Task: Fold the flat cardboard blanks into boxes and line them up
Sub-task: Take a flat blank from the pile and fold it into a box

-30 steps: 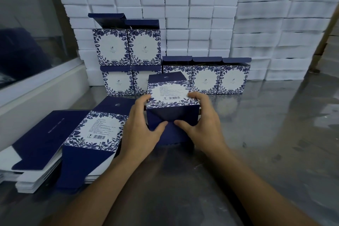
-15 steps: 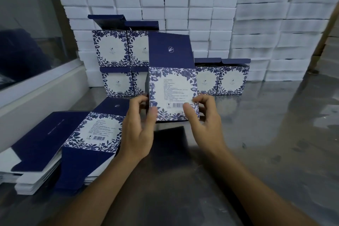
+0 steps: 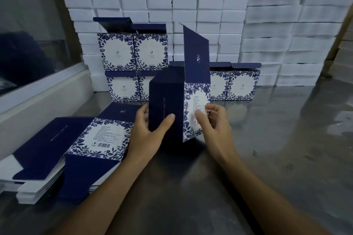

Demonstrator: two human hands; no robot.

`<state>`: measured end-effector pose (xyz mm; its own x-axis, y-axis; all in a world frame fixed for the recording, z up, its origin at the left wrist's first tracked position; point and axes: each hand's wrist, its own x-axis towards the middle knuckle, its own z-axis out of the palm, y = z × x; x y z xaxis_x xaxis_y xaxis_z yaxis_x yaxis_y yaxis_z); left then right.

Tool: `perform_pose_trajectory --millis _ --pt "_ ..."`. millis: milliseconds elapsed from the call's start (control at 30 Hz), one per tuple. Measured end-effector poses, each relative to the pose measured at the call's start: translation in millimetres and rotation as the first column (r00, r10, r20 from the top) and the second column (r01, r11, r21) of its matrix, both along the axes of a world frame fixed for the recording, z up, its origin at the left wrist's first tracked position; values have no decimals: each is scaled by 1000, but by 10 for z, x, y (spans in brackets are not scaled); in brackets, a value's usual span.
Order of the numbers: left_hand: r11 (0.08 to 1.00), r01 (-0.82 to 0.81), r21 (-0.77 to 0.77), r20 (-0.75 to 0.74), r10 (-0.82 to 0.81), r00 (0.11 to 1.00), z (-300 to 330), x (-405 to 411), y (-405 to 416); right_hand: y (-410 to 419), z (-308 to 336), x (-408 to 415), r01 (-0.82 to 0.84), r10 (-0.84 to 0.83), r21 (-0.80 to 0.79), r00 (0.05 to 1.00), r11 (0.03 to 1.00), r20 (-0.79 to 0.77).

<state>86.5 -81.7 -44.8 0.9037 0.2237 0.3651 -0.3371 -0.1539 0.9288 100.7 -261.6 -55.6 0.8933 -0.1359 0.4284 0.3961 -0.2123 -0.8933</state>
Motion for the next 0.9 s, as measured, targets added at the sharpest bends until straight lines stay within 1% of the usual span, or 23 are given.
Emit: perform_pose_trajectory --millis 67,133,200,233,400,500,533,600,700,733,800,900 --pt "1000 -21 13 36 21 999 -17 12 -11 13 -5 4 -63 62 -26 997 998 -41" --pt "999 -28 22 62 26 998 -12 24 0 40 5 2 -126 126 5 990 992 -68" --pt "999 5 35 65 -7 998 6 5 8 53 4 -1 -196 198 68 979 978 -35" --pt "999 24 45 60 -26 998 18 -16 10 57 5 -7 -204 206 82 978 976 -18" --pt "982 185 28 52 -187 981 66 -68 15 21 0 12 -151 153 113 988 982 -13" --pt "970 212 118 4 -214 977 80 -53 49 -21 12 48 -93 99 167 995 982 -28" --pt "968 184 172 -5 -186 983 71 -46 53 -31 10 59 -68 74 175 997 982 -30" --pt "956 70 285 22 -80 997 41 -42 37 -34 10 72 -2 7 165 1000 986 -29" --pt "908 -99 408 190 22 982 41 -63 11 -19 41 70 127 -120 191 992 973 -48" --pt "892 -134 431 243 28 970 45 -67 14 -20 54 67 158 -148 209 987 965 -59" --pt "863 -172 475 299 26 954 57 -82 18 -37 97 42 200 -185 214 979 956 -86" --pt "808 -206 553 374 -20 927 65 -108 13 -57 150 17 172 -149 229 982 958 -113"
